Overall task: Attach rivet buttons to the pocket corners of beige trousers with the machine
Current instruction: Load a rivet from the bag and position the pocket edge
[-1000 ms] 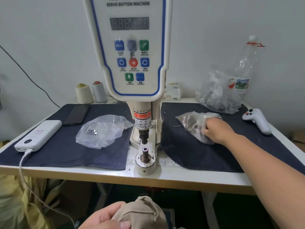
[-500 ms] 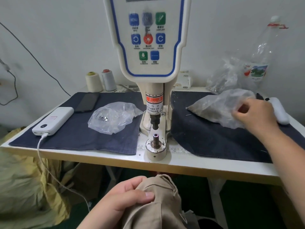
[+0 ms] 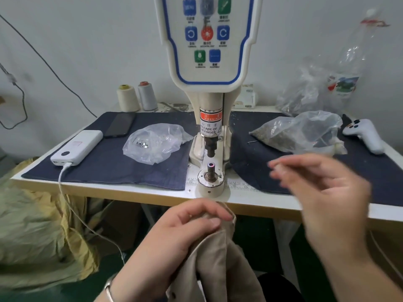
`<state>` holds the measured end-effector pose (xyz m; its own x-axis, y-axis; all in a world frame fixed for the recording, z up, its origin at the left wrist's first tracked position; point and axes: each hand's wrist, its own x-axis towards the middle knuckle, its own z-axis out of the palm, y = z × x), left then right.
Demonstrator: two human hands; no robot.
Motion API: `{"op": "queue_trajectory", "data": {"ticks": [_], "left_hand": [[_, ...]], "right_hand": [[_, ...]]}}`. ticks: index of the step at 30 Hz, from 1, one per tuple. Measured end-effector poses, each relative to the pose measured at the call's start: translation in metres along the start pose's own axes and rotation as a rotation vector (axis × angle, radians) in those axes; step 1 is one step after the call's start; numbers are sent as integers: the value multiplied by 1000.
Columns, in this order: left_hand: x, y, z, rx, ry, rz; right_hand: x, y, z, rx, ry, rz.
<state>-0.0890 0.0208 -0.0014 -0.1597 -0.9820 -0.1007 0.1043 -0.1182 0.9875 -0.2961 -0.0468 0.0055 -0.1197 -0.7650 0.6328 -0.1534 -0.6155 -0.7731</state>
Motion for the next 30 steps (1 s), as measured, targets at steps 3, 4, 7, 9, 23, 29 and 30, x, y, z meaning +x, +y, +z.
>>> {"op": "queue_trajectory", "data": {"ticks": [3,4,7,9,23,29,30], "left_hand": [[3,14,4,-161,6,-32],[3,17,4,-203,13,-45],[0,24,3,-254,4,-67],[-2,25,3,-269,-16,-77],[-1,23,-1,-252,39,-94],[1,21,1,-266,100,-37],[1,19,3,-273,112,-27]], "right_hand": [[-26,-28,27,41,-146,-99],[-30,-32,31,41,-165,-128],[-33,-36,37,-17,-161,-208],[-32,-34,37,-71,-148,-258],[-19,-35,35,-31,-350,-167],[-22,-33,36,-67,-310,-76],[-26,-34,37,-64,-288,-23]]}}
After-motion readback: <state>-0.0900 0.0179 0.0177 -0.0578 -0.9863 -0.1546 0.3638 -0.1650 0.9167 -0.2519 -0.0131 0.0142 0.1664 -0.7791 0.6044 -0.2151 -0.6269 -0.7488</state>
